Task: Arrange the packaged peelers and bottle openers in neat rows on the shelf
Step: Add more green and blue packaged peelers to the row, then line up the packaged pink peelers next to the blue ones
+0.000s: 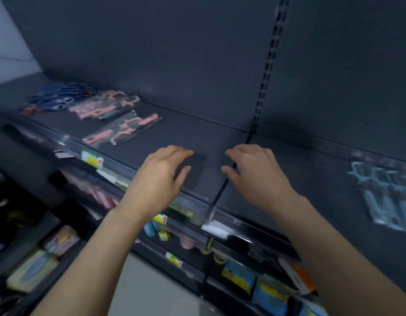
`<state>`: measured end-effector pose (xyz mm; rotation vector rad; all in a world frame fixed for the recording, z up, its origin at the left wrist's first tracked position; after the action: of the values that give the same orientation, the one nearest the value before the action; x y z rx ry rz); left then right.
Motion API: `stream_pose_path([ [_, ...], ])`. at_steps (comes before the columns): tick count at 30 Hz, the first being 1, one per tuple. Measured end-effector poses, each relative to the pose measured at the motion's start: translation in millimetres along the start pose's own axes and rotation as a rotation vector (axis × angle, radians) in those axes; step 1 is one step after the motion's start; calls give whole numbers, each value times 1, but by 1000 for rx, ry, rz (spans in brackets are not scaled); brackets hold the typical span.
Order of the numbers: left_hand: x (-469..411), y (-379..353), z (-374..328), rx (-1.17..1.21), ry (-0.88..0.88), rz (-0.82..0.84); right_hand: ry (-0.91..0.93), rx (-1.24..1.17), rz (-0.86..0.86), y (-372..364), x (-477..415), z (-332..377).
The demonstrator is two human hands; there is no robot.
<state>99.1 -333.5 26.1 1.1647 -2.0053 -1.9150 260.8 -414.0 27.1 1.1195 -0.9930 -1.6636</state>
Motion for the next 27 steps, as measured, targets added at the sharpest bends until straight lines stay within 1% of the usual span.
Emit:
stream_pose_path([
  [9,31,36,116,-87,276,-92,238,-68,66,-52,-93,104],
  [15,17,43,191,-170,368,-88,326,-186,73,-89,-164,145],
  [18,-6,44,223,-181,368,-78,322,-220,60,-104,-205,155],
  [21,-30,38,257,-181,363,-56,282,-232,82,-120,-242,159],
  [27,-70,17,318,-125,322,15,146,-164,164,-146,-298,163],
])
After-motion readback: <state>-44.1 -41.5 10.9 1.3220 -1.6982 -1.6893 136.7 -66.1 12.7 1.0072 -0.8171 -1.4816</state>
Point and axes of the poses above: each hand's wrist, its own x-axis away from the middle knuckle, its own y-axis out of the back of the hand, z = x × y, the point moved 3 cm from there along -x, towards the middle knuckle, and after that the axes turned 10 degrees about -x, right-handed, at the moved point
